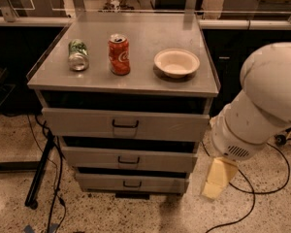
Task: Open middle drawer
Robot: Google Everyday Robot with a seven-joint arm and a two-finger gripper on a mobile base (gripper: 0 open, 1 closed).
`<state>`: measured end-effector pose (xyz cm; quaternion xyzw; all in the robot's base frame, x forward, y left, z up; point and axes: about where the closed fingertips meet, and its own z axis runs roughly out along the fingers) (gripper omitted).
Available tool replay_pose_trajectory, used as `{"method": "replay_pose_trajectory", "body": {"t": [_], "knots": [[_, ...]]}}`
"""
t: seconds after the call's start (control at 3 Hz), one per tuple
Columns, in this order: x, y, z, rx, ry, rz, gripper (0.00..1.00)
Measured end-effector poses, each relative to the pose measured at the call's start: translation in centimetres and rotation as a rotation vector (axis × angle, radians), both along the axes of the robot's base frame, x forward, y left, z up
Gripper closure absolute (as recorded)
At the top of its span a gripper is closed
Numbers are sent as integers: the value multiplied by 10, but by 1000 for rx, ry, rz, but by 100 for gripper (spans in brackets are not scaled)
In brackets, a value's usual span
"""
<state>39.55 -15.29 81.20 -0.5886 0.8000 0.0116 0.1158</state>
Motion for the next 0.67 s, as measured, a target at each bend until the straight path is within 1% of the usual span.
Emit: {"method": "replay_pose_trajectory", "body": {"t": [0.33, 0.67], "knots": [[-4, 7, -41, 23, 46, -16, 0], [8, 15, -88, 35, 65, -35, 0]]}}
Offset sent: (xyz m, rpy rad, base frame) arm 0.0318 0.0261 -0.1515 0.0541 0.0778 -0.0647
